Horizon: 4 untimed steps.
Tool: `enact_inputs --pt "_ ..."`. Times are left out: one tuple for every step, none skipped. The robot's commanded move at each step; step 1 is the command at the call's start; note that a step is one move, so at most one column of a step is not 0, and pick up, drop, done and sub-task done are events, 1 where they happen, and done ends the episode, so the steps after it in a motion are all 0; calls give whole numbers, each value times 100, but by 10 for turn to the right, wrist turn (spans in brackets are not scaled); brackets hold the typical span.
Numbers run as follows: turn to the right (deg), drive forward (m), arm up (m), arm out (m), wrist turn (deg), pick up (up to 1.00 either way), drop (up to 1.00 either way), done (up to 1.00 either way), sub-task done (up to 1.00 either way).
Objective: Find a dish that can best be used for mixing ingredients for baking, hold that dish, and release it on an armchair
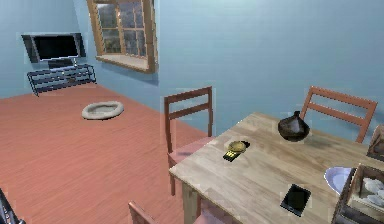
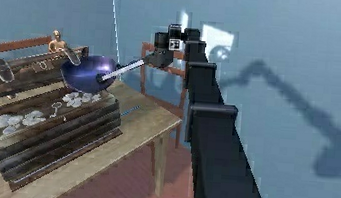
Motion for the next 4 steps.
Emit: enact_inputs --pt "0 0 0 0 -450 0 0 0 0" --pt "0 0 0 0 -180 0 0 0 0" --pt "0 0 0 -46 0 0 0 0 0" --pt "-450 0 0 0 0 0 0 0 0"
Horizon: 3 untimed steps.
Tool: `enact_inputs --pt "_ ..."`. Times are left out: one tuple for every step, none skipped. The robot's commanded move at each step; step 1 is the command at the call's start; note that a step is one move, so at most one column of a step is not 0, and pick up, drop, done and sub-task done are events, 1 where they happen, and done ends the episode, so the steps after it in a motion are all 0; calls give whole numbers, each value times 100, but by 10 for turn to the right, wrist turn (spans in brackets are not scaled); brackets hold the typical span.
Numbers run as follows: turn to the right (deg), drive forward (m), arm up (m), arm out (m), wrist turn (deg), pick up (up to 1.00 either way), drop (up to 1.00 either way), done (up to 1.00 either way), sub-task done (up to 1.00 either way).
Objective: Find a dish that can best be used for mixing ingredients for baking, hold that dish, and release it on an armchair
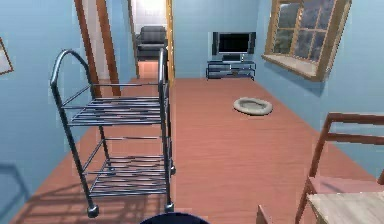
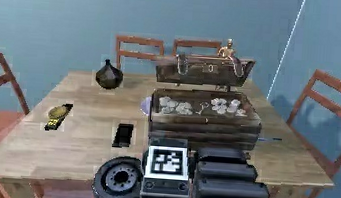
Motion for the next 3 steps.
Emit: enact_inputs --pt "0 75 0 0 0 0 0 0 0" --pt "180 0 0 0 0 0 0 0 0" --pt "0 65 0 0 0 0 0 0 0"
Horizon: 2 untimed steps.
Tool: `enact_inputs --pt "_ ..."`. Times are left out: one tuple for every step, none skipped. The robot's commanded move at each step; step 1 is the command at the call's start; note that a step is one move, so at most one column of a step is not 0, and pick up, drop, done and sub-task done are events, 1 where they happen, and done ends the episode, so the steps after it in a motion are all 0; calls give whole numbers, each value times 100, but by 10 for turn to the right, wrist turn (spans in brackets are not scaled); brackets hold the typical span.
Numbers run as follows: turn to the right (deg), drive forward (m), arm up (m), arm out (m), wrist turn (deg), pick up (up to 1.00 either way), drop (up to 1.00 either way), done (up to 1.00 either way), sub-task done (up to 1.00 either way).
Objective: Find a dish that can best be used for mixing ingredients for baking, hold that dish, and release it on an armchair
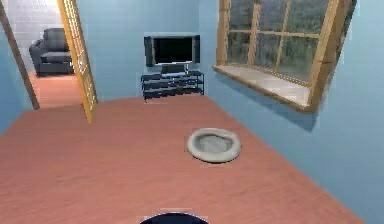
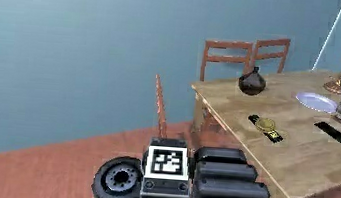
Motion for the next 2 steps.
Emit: enact_inputs --pt "-390 0 0 0 0 0 0 0 0" --pt "0 100 0 0 0 0 0 0 0"
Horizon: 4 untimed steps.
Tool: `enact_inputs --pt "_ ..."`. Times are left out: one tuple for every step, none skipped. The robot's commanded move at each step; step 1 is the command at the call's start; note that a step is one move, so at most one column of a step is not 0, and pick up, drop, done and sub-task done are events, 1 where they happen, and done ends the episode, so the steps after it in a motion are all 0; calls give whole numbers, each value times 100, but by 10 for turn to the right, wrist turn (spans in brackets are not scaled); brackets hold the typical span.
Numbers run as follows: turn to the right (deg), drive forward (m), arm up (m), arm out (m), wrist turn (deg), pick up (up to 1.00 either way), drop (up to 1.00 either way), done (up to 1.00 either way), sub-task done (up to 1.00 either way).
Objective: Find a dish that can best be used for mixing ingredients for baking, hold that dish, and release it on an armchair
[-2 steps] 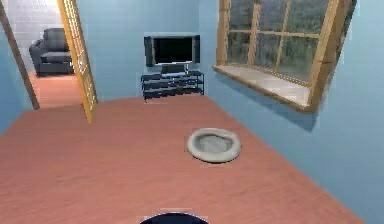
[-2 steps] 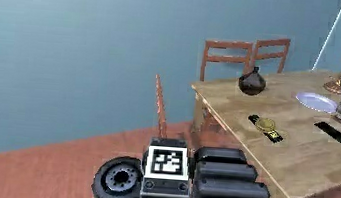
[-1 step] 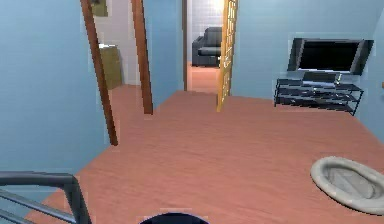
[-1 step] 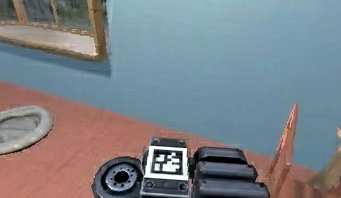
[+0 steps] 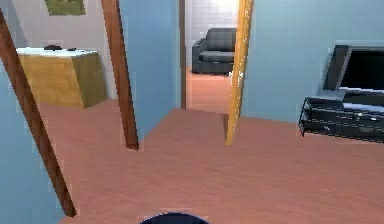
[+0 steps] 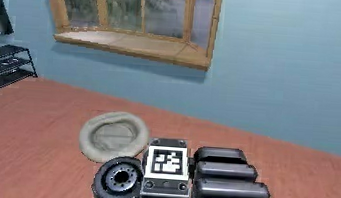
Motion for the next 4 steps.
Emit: enact_inputs --pt "-30 0 0 0 0 0 0 0 0" --pt "0 100 0 0 0 0 0 0 0" --pt "0 85 0 0 0 0 0 0 0" --pt "180 0 0 0 0 0 0 0 0"
